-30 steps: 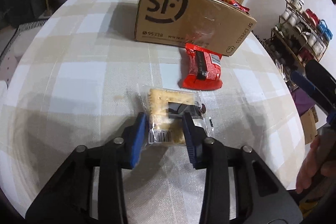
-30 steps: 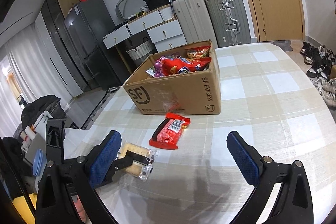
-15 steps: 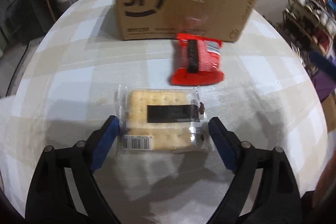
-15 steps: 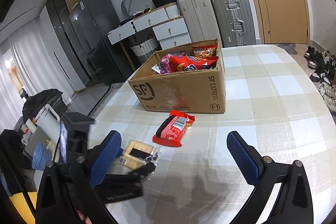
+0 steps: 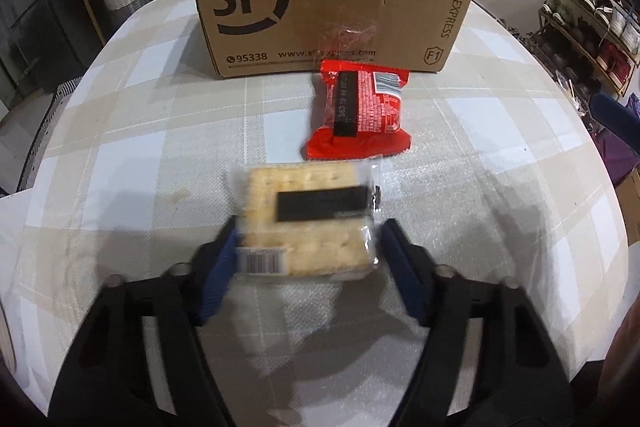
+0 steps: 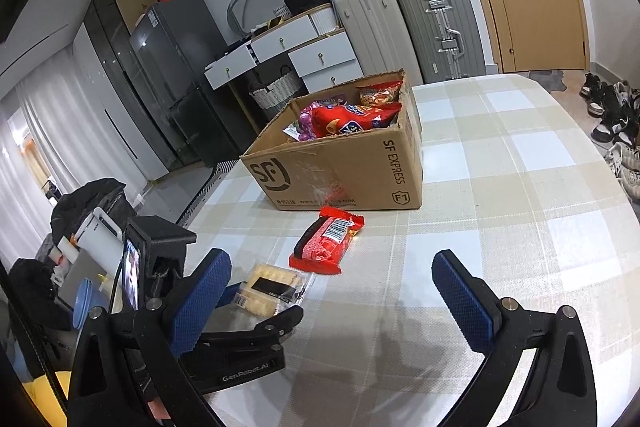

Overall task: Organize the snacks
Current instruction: 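Lift the cracker pack with the left tool while the right tool grasps the red pack, then carry the cracker pack and red pack over the box with both tools, then open both tools to drop the packs into the box and withdraw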

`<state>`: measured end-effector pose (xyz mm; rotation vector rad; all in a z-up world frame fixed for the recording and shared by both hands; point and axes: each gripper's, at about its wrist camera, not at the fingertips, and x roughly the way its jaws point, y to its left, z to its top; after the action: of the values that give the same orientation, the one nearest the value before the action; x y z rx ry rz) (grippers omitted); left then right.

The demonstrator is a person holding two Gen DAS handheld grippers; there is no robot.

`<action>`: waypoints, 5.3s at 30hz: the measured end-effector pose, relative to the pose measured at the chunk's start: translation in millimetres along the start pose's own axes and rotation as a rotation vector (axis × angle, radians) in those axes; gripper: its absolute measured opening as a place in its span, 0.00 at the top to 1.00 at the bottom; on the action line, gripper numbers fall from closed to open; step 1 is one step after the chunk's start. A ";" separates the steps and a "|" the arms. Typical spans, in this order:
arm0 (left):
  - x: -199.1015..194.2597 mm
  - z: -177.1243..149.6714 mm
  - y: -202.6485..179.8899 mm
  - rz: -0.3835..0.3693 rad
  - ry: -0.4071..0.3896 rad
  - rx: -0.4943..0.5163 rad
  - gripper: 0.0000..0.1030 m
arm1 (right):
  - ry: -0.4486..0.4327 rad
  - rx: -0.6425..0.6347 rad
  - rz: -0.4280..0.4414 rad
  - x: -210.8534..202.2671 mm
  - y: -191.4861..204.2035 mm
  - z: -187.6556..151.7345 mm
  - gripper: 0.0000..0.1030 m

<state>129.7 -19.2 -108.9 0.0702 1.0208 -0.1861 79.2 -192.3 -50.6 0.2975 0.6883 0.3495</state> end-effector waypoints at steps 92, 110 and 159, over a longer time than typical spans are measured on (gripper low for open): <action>-192.8 80.1 88.2 -0.097 -0.404 -0.157 0.44 | -0.228 -0.140 0.233 -101.8 63.1 112.3 0.56; -93.9 253.9 61.1 -0.169 -0.242 -0.100 0.43 | -0.050 -0.079 0.078 44.4 19.0 238.9 0.56; -19.7 242.6 68.6 -0.209 -0.116 -0.178 0.29 | 0.135 -0.061 -0.025 137.3 -10.4 205.0 0.51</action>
<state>336.4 15.3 32.6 -0.2081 0.9243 -0.2855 315.7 -176.7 18.8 0.2079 0.8121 0.3686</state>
